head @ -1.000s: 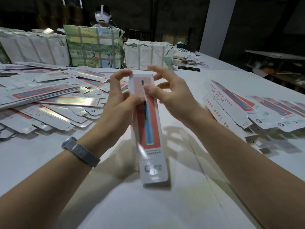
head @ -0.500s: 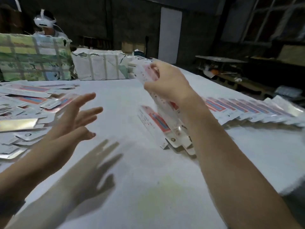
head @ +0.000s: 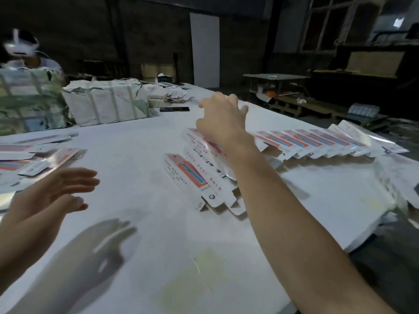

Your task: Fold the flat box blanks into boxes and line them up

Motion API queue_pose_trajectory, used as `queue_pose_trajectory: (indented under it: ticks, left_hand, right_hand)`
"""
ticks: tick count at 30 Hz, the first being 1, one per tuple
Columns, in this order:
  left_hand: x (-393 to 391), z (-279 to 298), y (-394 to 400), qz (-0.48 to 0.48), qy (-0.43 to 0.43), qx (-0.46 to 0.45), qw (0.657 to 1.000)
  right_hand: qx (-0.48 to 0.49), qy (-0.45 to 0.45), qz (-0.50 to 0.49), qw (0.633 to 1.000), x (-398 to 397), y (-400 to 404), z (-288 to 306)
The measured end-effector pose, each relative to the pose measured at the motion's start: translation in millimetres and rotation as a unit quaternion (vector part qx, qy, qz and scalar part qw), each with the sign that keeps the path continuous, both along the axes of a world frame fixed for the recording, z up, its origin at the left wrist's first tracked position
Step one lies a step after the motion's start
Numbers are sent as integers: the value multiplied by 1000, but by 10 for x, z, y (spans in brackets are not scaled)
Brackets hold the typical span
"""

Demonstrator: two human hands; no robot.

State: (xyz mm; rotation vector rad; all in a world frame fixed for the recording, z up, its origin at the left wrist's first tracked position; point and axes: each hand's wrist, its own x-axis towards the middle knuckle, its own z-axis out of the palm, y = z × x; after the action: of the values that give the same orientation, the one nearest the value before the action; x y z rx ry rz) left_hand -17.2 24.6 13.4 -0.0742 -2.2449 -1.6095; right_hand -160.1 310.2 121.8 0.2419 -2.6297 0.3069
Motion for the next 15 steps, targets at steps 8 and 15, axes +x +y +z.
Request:
queue_pose_trajectory:
  ticks: [8,15]
  left_hand:
    - [206,159,39,157,8,-157,975]
    - [182,72,-556,313,-207,-405,834]
  right_hand:
    - [-123,41,288,949,644,-789,-185]
    - [-157,-97,430,884,915,-1210,-670]
